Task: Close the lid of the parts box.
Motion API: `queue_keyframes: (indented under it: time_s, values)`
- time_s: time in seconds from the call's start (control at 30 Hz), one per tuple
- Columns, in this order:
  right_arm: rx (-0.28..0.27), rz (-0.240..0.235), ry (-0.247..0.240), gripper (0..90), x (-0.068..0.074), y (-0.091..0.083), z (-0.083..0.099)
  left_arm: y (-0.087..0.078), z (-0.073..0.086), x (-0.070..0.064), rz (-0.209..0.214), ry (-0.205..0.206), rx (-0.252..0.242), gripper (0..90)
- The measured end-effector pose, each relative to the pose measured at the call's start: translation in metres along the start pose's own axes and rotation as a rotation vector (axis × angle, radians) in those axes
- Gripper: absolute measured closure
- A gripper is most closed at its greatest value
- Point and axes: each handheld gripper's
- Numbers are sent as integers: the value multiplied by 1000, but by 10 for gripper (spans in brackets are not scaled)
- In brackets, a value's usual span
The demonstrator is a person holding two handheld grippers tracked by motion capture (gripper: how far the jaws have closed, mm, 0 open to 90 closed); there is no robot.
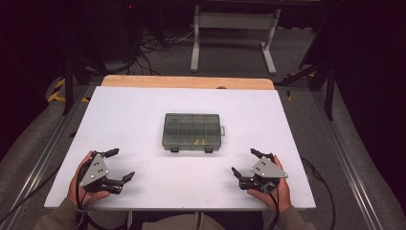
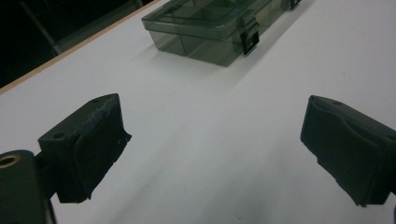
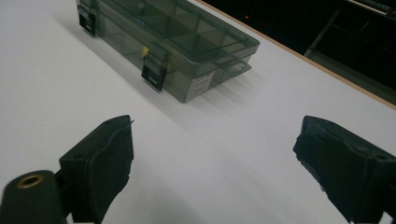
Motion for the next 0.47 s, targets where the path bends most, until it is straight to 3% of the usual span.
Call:
queue_keyframes:
  time_s: [0.47]
  values:
    - [-1, -2, 9, 112, -3, 0, 2, 3, -1, 2, -6, 2, 3, 73]
Point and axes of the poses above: each handheld gripper's, and its own axes: y roughly forward along the jaws, z roughly out of its underside, x roughly to its left, and after that the axes turned 4 degrees about -x, right-handed
